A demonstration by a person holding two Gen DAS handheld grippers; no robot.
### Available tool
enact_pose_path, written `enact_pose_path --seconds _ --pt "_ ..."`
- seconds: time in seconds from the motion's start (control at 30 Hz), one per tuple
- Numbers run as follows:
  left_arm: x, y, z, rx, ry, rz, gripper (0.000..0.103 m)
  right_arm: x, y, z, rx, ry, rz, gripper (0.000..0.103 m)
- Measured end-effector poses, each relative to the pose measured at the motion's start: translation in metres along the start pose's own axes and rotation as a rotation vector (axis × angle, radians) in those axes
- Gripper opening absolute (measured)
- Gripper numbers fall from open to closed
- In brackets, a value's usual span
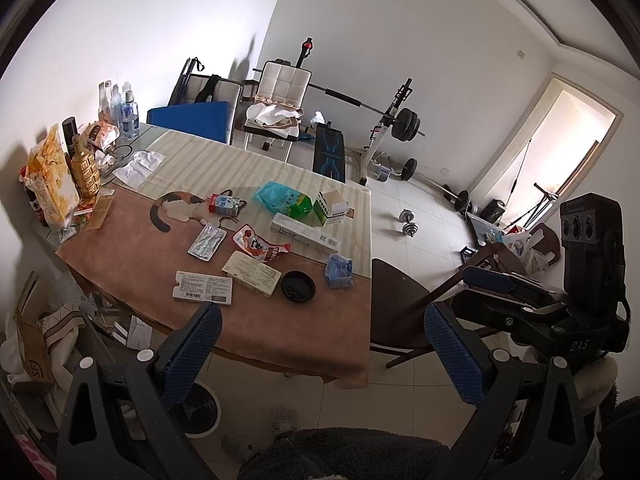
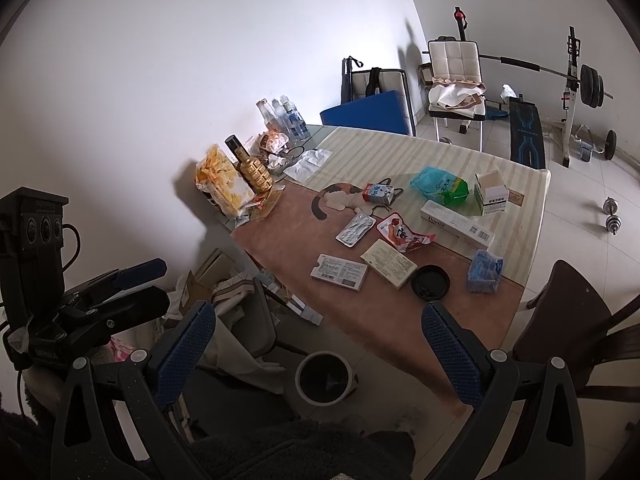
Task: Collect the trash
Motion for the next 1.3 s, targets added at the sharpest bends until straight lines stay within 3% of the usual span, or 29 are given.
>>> enact_pose_path --seconds 0.37,0.43,0.5,0.63,0.7,0.8,0.9,1.1,1.3 --pt "0.004 0.001 -0.001 -0.002 -0.004 -0.003 0.103 0.000 -0.001 0.000 0.006 0.000 -0.002 0.103" --pt "0.003 0.001 -0.002 -0.006 0.024 0.003 0.103 -0.001 0.000 0.000 0.011 -0.002 -0.010 0.103" --pt "-0.003 0.001 -0.005 -0.019 0.093 0.000 0.103 0.000 0.001 -0.001 0.027 -0.019 -0.026 0.103" --pt "-0.040 -0.005 -0.028 -0.098 0.425 -0.006 0.103 0.006 0.007 -0.022 0.069 -0.145 -0.031 0.103" --pt "-0.058 -0.012 -0.042 -0.131 0.507 0.010 0.103 0.015 0.010 -0.036 0.076 -0.207 -0.030 0.103" --pt "-0.087 -0.029 -0.083 -0.198 0.553 0.117 0.103 0.037 0.020 -0.068 0.058 -0.305 -0.023 0.103" --pt "-0.105 -0.046 -0.123 -0.282 0.547 0.219 0.103 0.062 0.031 -0.107 0.003 -0.370 -0.031 0.103" --pt "-0.166 -0.072 -0.217 -0.442 0.534 0.446 0.103 0.142 0.075 -0.225 -0.137 -0.474 -0.047 0.103" --pt "-0.214 -0.107 -0.313 -0.589 0.481 0.794 0.103 0.227 0.130 -0.347 -0.260 -0.595 -0.028 0.103"
Point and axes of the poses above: each gripper's, at about its wrist camera, not at the fingertips, and z roughly against the way its jaws point, x to its right, y to its top, the point moved 7 cm from there along -z, roughly the way its jaws point, and after that the axes turned 15 degrees about -z, right-handed, at the moved point
